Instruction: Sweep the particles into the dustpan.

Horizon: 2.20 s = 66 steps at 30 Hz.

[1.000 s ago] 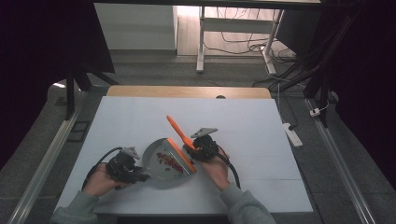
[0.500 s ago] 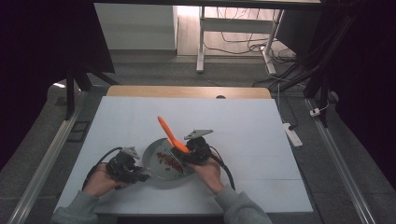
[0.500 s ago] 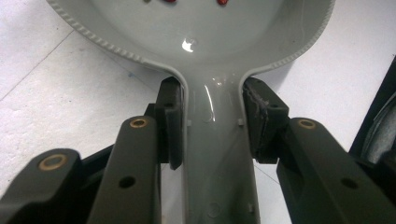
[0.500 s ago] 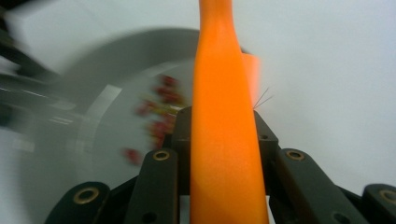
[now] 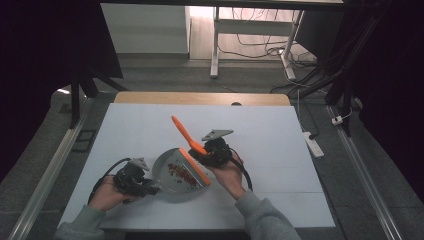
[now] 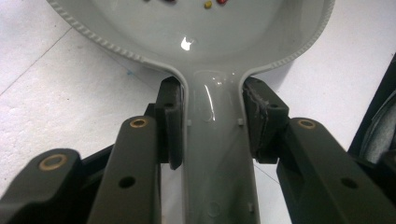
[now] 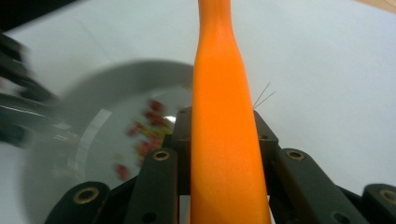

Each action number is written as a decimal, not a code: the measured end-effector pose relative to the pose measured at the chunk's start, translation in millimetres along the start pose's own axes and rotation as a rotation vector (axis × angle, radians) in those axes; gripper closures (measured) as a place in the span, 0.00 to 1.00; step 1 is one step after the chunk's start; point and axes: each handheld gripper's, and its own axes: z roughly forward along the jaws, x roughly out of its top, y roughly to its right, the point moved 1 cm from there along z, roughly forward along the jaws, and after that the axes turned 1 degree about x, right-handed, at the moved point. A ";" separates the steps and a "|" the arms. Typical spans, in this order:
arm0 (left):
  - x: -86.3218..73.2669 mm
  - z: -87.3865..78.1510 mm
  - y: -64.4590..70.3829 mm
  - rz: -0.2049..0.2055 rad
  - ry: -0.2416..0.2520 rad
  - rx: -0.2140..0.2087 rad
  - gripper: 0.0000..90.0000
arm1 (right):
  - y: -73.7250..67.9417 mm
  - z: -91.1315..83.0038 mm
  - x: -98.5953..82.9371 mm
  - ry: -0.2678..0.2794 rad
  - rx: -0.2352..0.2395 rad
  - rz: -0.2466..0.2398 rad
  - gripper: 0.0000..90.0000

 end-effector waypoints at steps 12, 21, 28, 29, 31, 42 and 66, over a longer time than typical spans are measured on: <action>-0.4 -0.4 0.8 -0.001 -0.002 0.000 0.69 | 18.0 7.4 -30.9 -0.060 -0.038 0.054 0.79; -0.2 0.5 0.1 -0.002 -0.007 -0.002 0.69 | -4.5 16.9 -28.3 -0.045 0.037 0.064 0.79; -0.6 1.2 -0.6 -0.001 -0.013 -0.001 0.69 | -26.9 25.2 -14.7 -0.028 0.156 0.069 0.79; -0.8 1.3 -0.7 -0.002 -0.012 -0.003 0.69 | -32.8 26.2 -10.8 -0.028 0.172 0.038 0.79; -1.0 1.5 -0.8 0.000 -0.014 -0.001 0.69 | -37.9 23.2 -4.1 -0.004 0.181 0.017 0.79; -2.9 4.8 -1.4 -0.006 -0.015 -0.002 0.69 | 3.1 -10.3 -2.6 0.079 0.070 0.050 0.79; -13.8 10.6 3.8 -0.012 0.088 0.042 0.69 | 36.3 -34.3 -34.2 0.084 0.024 0.015 0.79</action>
